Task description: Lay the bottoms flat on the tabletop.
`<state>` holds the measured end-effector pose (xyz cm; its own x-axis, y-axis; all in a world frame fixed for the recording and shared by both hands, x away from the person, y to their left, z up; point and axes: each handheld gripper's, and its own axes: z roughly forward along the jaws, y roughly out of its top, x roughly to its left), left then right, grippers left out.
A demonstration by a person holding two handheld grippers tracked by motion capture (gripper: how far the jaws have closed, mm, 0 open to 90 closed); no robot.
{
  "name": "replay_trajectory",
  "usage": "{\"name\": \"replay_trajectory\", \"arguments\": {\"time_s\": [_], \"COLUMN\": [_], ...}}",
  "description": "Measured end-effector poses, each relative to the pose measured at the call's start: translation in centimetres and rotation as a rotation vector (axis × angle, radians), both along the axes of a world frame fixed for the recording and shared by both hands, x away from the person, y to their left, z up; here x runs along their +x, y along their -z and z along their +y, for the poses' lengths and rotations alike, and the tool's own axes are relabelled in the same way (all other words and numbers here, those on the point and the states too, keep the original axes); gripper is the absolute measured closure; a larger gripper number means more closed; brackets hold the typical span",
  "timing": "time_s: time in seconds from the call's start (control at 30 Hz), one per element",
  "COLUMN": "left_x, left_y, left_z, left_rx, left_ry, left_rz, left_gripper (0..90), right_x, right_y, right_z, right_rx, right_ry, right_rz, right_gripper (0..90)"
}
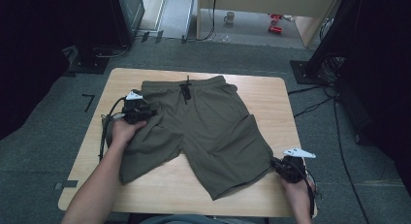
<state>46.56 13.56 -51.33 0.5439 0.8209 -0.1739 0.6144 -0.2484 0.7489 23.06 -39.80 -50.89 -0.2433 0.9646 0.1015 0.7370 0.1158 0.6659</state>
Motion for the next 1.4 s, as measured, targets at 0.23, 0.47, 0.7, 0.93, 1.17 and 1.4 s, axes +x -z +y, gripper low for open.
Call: {"name": "replay_trajectory", "arguments": {"time_s": [0.23, 0.47, 0.7, 0.93, 1.17, 1.4], "left_x": [1.0, 2.6, 3.4, 2.6, -0.1, -3.1], "left_y": [0.3, 0.4, 0.2, -1.4, -4.1, -5.5], "left_z": [-0.4, -0.7, -0.9, -0.6, 0.6, 2.3], "left_rx": [-0.037, -0.056, -0.044, -0.010, 0.001, 0.036], "left_ry": [-0.015, -0.064, -0.059, -0.040, -0.008, 0.013], "left_rz": [-0.009, -0.004, 0.005, 0.011, -0.061, -0.086], "left_gripper": [58.0, 63.0, 61.7, 58.1, 54.2, 53.2], "right_x": [-2.8, -4.7, -5.0, -3.5, -0.7, 2.4], "right_y": [0.5, 0.6, 0.4, -0.9, -2.0, -2.2], "right_z": [0.4, 1.5, 2.4, 2.1, 3.1, 5.5], "right_rx": [-0.032, 0.013, 0.017, 0.043, 0.046, 0.060], "right_ry": [-0.099, -0.177, -0.232, -0.172, -0.183, -0.251], "right_rz": [-0.067, -0.057, -0.072, -0.163, -0.196, -0.185], "right_gripper": [85.5, 85.1, 73.7, 53.1, 52.5, 58.8]}}
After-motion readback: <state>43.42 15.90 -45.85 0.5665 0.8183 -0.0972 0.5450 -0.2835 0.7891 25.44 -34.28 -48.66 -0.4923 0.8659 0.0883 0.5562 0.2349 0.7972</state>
